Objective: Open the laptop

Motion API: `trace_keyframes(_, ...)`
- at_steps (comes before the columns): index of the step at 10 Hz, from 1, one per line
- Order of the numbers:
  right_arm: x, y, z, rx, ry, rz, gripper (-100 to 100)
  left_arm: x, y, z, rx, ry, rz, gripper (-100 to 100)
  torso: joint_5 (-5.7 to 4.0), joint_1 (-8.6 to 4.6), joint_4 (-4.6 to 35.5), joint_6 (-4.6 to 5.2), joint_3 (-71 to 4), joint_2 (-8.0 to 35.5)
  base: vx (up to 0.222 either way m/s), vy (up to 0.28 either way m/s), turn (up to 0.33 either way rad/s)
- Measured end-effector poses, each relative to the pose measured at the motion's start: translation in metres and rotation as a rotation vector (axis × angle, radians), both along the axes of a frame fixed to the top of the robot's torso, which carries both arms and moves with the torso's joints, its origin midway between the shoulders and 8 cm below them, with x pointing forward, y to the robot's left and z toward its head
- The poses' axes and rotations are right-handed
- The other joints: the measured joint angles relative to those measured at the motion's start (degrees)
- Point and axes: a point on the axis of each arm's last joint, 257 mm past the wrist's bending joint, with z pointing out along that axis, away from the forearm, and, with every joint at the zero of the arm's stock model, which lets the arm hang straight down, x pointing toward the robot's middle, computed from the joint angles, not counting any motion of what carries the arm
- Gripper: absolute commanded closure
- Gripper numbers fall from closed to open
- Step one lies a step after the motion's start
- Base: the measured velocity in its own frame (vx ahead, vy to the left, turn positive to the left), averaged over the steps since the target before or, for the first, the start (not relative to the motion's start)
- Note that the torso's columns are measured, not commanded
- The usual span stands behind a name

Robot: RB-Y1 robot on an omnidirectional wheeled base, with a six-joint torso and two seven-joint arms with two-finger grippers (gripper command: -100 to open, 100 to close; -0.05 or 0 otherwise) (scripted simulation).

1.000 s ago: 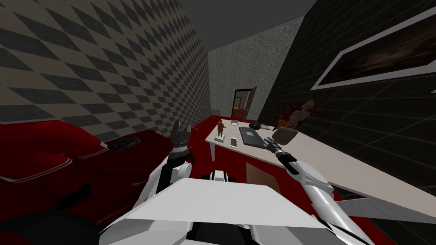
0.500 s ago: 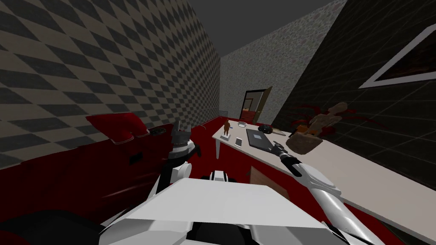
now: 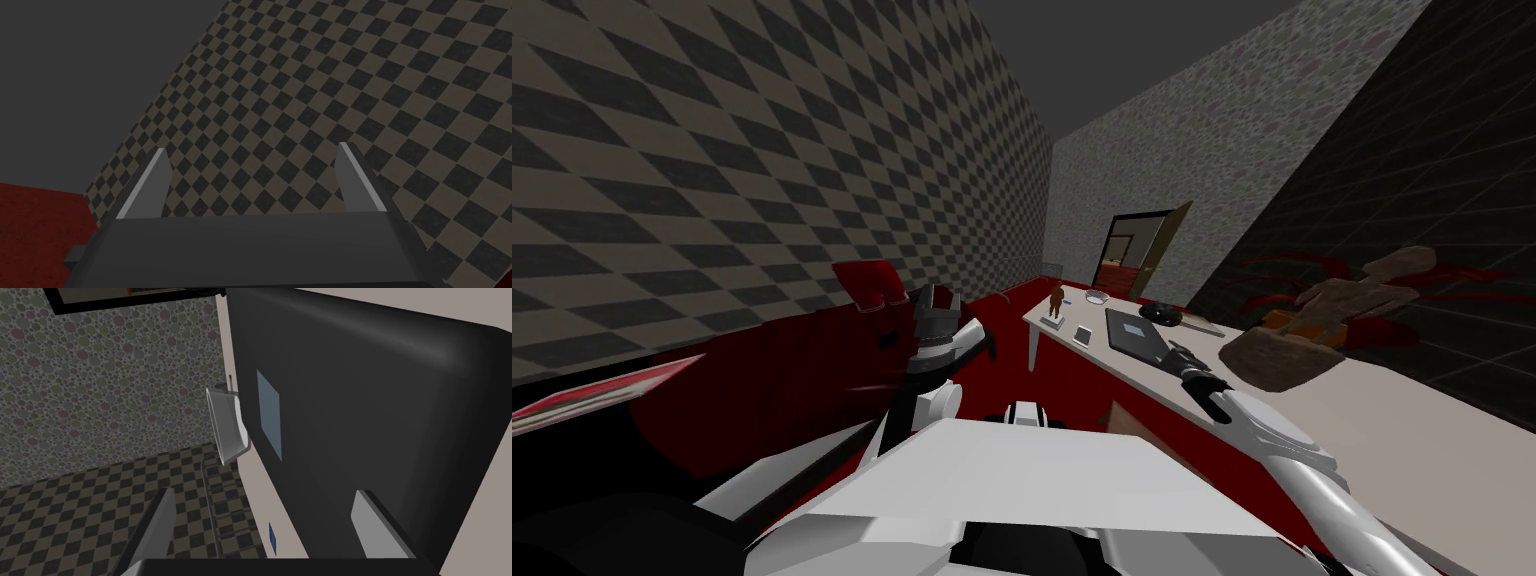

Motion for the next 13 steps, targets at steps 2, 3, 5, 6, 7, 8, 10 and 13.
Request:
trace_keyframes(2,-0.001,-0.003,-0.002,0.03,-0.014,-0.027,-100,0.0,0.0,0.0,0.0,0.0,0.0,0,-0.08,-0.32,0.06,0.0,0.14,0.2,0.012,0.004,-0.038)
trace_keyframes(3,-0.001,-0.003,-0.002,0.032,-0.016,-0.026,-100,0.0,0.0,0.0,0.0,0.0,0.0,0,-0.09,-0.4,0.09,0.06,0.21,0.3,-0.008,-0.003,0.026)
trace_keyframes(5,-0.002,-0.004,-0.003,0.032,-0.014,-0.03,-100,0.0,0.0,0.0,0.0,0.0,0.0,0,-0.15,-0.44,0.12,-0.14,0.25,0.33,-0.011,-0.004,0.038)
trace_keyframes(6,-0.002,-0.004,-0.003,0.03,-0.015,-0.03,-100,0.0,0.0,0.0,0.0,0.0,0.0,0,-0.12,-0.35,0.09,-0.1,0.19,0.26,-0.017,0.008,0.268)
trace_keyframes(7,-0.015,-0.013,-0.003,-0.008,0.023,-0.038,-100,0.0,0.0,0.0,0.0,0.0,0.0,0,-0.16,-0.32,0.06,-0.19,0.19,0.24,-0.018,0.009,0.193)
trace_keyframes(8,-0.028,-0.025,-0.005,-0.01,0.039,-0.071,-100,0.0,0.0,0.0,0.0,0.0,0.0,0,-0.18,-0.47,0.03,0.07,0.18,0.23,0.001,0.004,0.012)
trace_keyframes(10,-0.034,-0.031,-0.009,0.034,0.018,-0.11,-100,0.0,0.0,0.0,0.0,0.0,0.0,0,-0.32,-0.69,-0.02,0.29,0.24,0.33,0.0,0.009,0.135)
trace_keyframes(13,-0.06,-0.051,-0.014,-0.021,0.08,-0.147,-100,0.0,0.0,0.0,0.0,0.0,0.0,0,-0.43,-0.88,-0.07,0.44,0.24,0.3,0.002,-0.001,0.062)
